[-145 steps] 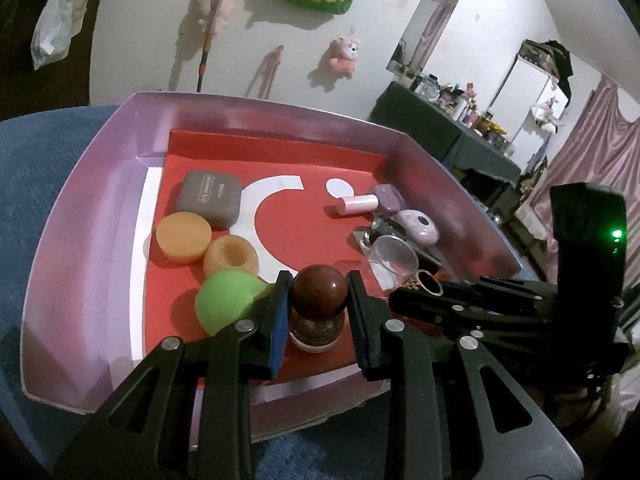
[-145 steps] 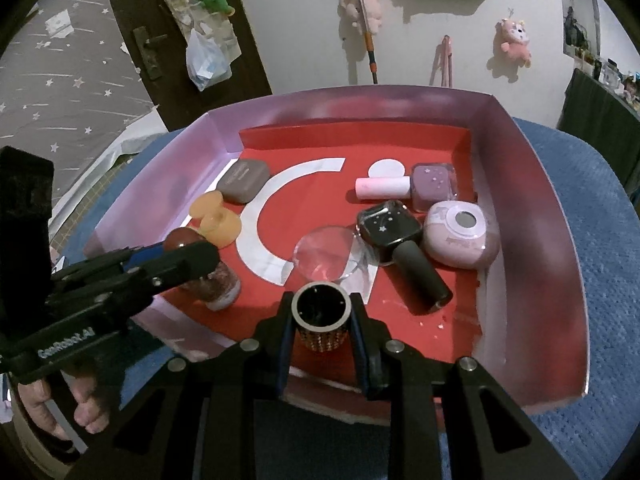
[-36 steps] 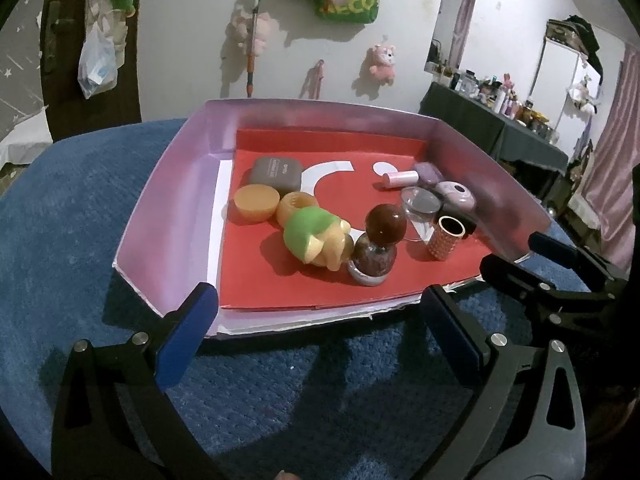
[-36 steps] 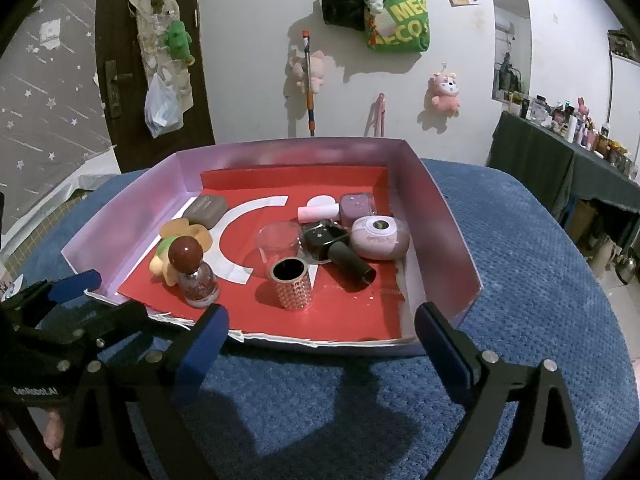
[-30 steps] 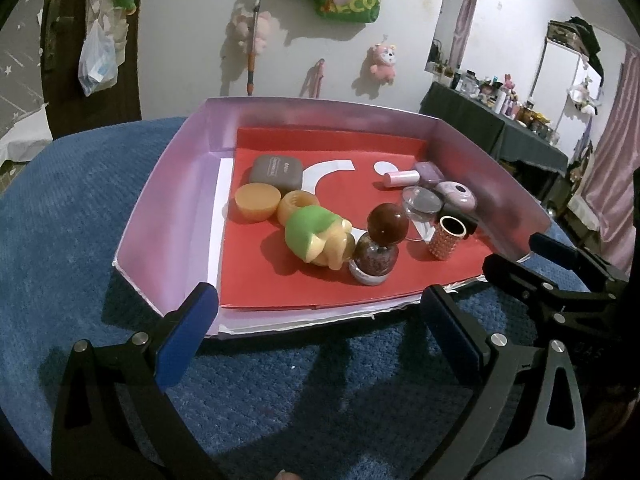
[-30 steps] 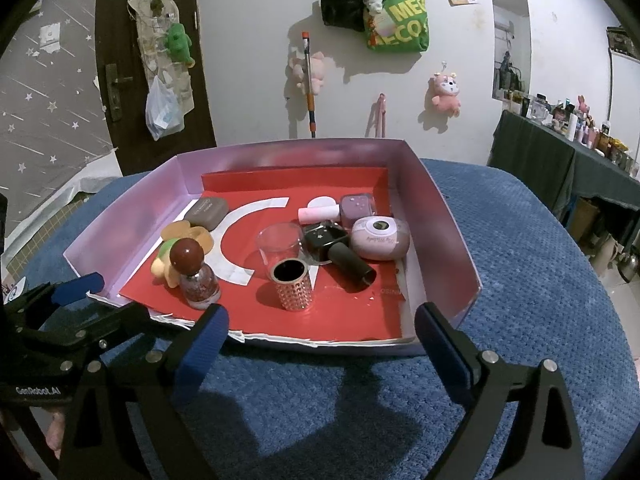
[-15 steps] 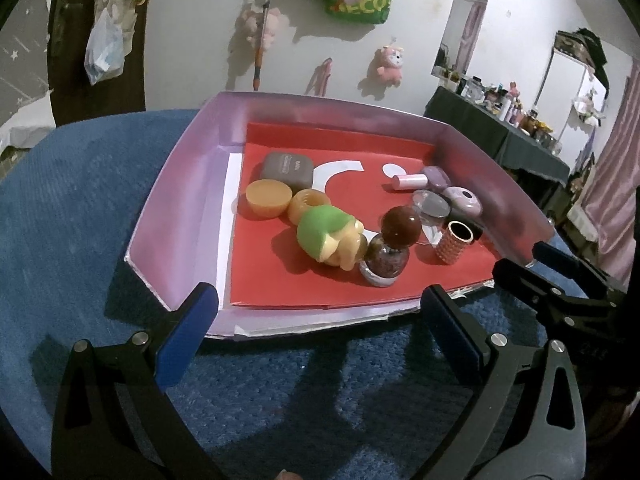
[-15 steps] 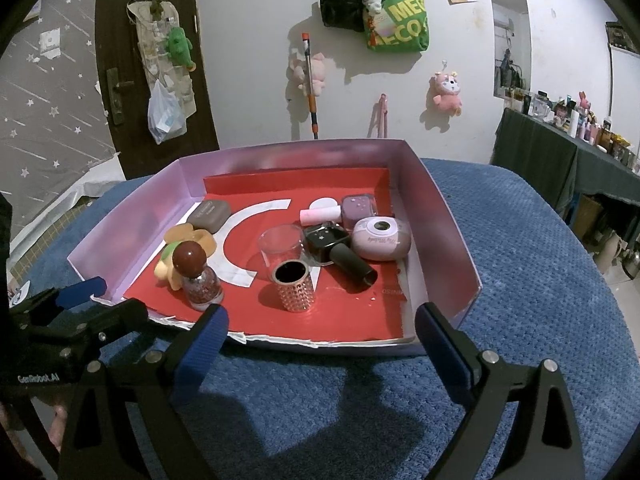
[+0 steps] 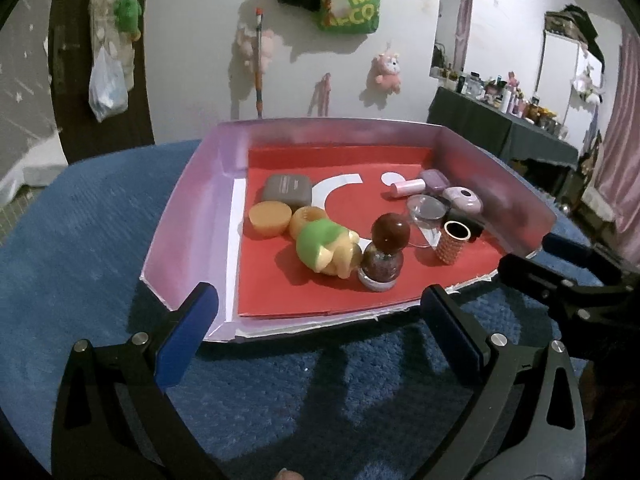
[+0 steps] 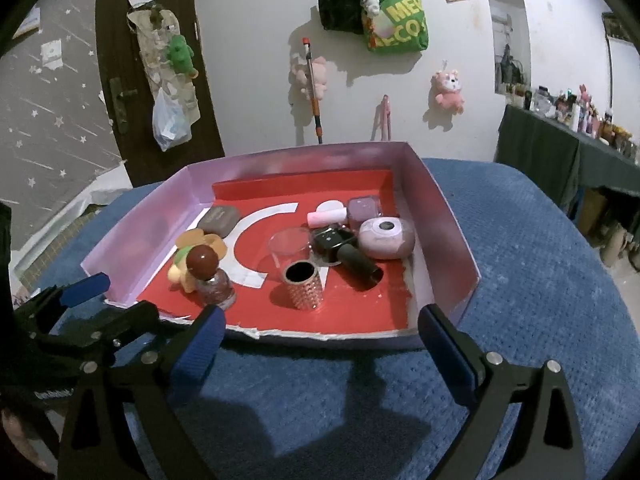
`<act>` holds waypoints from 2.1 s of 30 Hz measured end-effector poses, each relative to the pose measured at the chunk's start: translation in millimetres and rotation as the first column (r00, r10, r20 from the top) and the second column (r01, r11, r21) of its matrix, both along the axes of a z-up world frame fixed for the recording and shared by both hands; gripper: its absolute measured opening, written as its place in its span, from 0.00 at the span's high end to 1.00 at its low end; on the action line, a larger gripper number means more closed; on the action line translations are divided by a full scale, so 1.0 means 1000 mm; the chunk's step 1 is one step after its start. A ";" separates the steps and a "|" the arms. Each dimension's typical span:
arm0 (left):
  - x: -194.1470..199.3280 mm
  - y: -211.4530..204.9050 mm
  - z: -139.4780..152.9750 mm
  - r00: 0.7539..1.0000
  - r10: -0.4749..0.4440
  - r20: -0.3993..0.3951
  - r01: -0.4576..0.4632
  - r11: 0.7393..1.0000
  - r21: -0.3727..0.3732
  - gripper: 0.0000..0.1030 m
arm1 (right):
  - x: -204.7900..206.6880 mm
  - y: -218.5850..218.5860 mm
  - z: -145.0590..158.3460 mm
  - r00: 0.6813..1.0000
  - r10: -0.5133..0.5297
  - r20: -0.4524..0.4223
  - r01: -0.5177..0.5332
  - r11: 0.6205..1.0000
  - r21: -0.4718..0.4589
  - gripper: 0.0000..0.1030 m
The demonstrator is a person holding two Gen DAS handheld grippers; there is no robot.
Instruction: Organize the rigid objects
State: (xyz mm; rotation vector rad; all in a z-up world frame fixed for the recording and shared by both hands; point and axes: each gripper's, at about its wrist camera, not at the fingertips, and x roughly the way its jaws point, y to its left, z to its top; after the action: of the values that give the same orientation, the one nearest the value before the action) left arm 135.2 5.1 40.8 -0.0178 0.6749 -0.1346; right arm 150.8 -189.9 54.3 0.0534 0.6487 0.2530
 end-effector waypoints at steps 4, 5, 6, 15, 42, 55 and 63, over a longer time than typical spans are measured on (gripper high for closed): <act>-0.006 0.003 0.001 1.000 -0.004 -0.013 0.004 1.000 -0.029 0.00 | -0.010 -0.003 0.011 1.000 -0.012 0.025 0.013 1.000 -0.012 0.00; -0.007 0.005 0.002 1.000 -0.008 -0.020 0.007 0.999 -0.045 0.00 | -0.013 -0.005 0.014 0.999 -0.015 0.031 0.015 1.000 -0.003 0.00; -0.009 0.006 0.002 1.000 -0.012 -0.025 0.010 0.998 -0.054 0.00 | -0.016 -0.008 0.017 0.999 -0.019 0.034 0.019 1.000 0.007 0.00; -0.036 0.010 -0.003 0.998 -0.022 -0.058 0.017 0.997 -0.080 0.00 | -0.033 -0.013 0.015 1.000 -0.008 0.001 0.008 1.000 0.016 0.00; -0.047 0.008 -0.037 0.988 0.029 -0.149 -0.035 0.999 -0.037 0.00 | -0.043 -0.009 -0.040 0.987 0.000 -0.163 -0.014 0.996 -0.085 0.00; -0.043 -0.004 -0.039 0.983 0.033 -0.179 -0.022 0.998 0.065 0.00 | -0.046 -0.002 -0.046 0.991 -0.020 -0.129 0.001 0.989 -0.151 0.00; -0.044 -0.003 -0.039 0.983 0.020 -0.183 -0.008 0.998 0.069 0.00 | -0.047 0.000 -0.047 0.993 -0.023 -0.118 0.005 0.989 -0.150 0.00</act>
State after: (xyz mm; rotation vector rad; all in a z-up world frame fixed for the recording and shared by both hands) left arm 91.2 2.0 2.2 0.0309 0.8633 -0.0970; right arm 103.6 -190.2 7.5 -0.0711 0.7845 0.1877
